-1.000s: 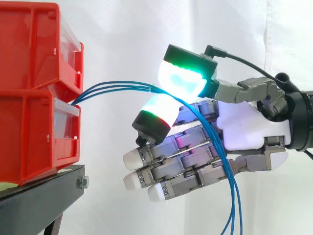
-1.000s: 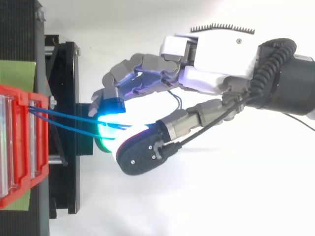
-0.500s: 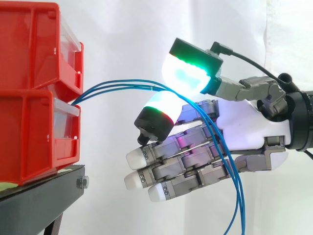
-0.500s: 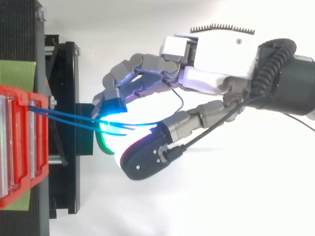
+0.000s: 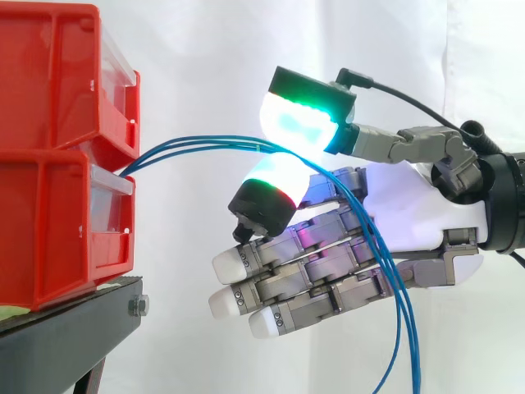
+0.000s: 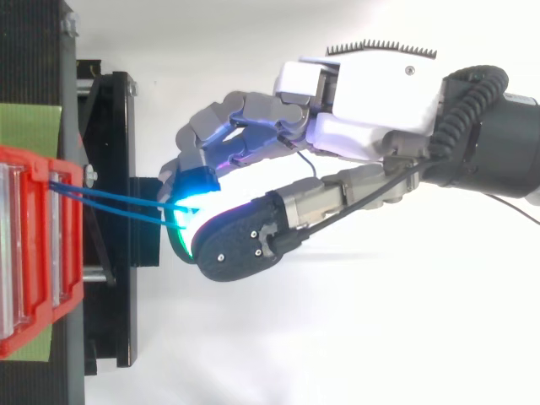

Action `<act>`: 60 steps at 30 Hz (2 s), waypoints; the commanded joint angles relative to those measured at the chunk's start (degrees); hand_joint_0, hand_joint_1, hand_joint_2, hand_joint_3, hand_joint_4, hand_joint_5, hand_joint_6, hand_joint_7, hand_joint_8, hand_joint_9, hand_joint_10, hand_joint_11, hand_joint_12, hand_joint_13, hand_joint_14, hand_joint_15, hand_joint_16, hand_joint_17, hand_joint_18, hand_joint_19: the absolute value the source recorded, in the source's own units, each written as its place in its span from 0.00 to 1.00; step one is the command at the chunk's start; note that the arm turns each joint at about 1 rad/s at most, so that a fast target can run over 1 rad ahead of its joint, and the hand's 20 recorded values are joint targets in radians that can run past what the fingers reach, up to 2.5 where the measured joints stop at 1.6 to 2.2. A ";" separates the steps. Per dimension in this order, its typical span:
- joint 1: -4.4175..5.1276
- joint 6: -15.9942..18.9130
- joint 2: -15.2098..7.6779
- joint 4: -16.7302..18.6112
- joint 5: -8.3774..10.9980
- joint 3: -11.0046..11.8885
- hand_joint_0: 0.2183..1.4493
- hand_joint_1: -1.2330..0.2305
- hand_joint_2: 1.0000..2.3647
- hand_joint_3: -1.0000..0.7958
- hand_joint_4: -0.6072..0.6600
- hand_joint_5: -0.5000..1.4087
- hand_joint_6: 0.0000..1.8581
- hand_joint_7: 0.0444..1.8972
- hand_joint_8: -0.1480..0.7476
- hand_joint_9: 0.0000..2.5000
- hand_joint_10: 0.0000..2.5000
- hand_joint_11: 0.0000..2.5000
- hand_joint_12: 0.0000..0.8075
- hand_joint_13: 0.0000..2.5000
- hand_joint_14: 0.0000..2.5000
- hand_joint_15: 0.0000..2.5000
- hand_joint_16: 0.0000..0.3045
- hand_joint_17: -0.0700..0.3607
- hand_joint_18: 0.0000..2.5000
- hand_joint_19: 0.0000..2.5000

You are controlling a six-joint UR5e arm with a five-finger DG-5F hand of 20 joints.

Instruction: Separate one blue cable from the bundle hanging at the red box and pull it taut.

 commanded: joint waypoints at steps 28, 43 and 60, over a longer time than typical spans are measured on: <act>-0.19 -0.01 0.00 0.00 -0.26 -0.07 0.39 0.17 0.00 0.28 0.63 0.17 0.48 0.71 0.48 0.27 0.01 0.21 0.36 0.20 0.00 0.05 0.11 0.33 0.19 0.03; -0.45 0.08 0.00 0.00 -0.35 -0.07 0.21 0.27 0.00 0.28 0.63 0.18 0.47 0.65 0.52 0.28 0.01 0.21 0.39 0.20 0.00 0.05 0.13 0.36 0.18 0.04; -0.36 -0.01 0.00 0.00 -0.26 -0.07 0.30 0.46 0.01 0.37 0.60 0.17 0.46 0.67 0.51 0.27 0.01 0.20 0.38 0.18 0.00 0.06 0.12 0.35 0.16 0.06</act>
